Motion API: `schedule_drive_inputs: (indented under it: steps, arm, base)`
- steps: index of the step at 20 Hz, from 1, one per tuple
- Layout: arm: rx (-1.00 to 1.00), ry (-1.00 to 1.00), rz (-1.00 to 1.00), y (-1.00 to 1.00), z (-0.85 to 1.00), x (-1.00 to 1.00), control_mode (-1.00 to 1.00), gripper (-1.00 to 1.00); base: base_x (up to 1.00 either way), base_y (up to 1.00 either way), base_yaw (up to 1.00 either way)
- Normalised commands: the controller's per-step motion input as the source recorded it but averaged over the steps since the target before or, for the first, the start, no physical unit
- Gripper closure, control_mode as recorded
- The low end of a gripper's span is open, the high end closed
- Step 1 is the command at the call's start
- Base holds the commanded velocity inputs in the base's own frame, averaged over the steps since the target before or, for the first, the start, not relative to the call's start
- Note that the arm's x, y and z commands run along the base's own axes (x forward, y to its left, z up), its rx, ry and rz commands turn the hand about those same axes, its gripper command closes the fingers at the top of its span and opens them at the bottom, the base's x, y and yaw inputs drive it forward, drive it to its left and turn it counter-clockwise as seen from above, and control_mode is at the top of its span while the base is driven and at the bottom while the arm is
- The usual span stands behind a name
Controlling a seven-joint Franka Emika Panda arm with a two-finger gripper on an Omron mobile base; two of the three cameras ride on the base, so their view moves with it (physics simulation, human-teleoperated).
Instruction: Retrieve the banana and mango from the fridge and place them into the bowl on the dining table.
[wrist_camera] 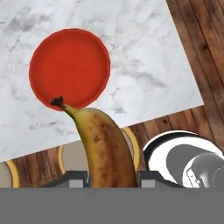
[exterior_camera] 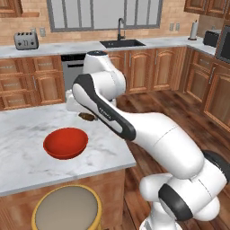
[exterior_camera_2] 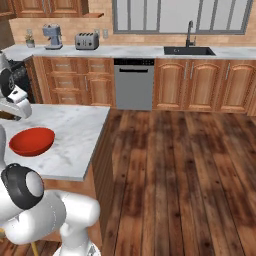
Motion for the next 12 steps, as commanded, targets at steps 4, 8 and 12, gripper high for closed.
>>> schedule_drive_inputs:
  steps: [4, 8, 12]
  arm:
    - [0.00, 0.14, 0.00, 0.17, -0.38, 0.14, -1.00, 1.00]
    - [0.00, 0.13, 0.00, 0.18, -0.34, 0.23, -1.00, 1.00]
    - [-0.01, 0.05, 0.00, 0.22, -0.34, 0.22, -1.00, 1.00]
  base:
    - [0.00, 0.00, 0.00]
    - [0.00, 0.00, 0.00]
    - [0.00, 0.00, 0.00]
